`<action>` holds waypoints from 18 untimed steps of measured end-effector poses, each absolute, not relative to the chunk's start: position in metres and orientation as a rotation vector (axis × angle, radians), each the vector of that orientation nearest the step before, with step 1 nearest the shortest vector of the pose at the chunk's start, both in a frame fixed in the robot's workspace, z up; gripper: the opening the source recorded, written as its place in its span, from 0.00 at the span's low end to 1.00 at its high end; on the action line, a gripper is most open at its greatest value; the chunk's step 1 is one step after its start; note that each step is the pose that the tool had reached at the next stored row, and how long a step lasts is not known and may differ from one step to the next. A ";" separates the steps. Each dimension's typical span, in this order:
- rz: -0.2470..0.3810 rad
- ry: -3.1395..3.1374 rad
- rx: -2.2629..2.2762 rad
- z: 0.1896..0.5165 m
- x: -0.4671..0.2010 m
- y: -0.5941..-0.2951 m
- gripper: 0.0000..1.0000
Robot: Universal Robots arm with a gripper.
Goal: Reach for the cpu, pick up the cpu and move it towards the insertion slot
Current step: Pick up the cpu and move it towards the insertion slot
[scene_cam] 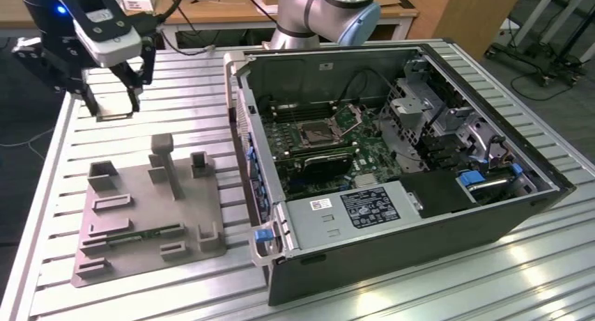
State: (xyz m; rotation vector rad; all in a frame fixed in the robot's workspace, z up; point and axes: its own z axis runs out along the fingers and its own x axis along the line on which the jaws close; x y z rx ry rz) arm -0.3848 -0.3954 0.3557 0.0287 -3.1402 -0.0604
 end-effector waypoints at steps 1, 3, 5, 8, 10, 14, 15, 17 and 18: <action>-0.060 -3.140 0.030 0.353 -0.383 -0.394 0.54; -0.060 -3.140 0.030 0.351 -0.382 -0.393 0.54; -0.060 -3.140 0.030 0.351 -0.382 -0.393 0.54; -0.060 -3.140 0.030 0.351 -0.382 -0.393 0.54; -0.060 -3.140 0.030 0.351 -0.382 -0.393 0.54; -0.060 -3.140 0.030 0.360 -0.382 -0.393 0.54; -0.060 -3.140 0.030 0.361 -0.382 -0.393 0.54; -0.060 -3.140 0.030 0.361 -0.382 -0.393 0.54; -0.060 -3.140 0.030 0.362 -0.382 -0.393 0.54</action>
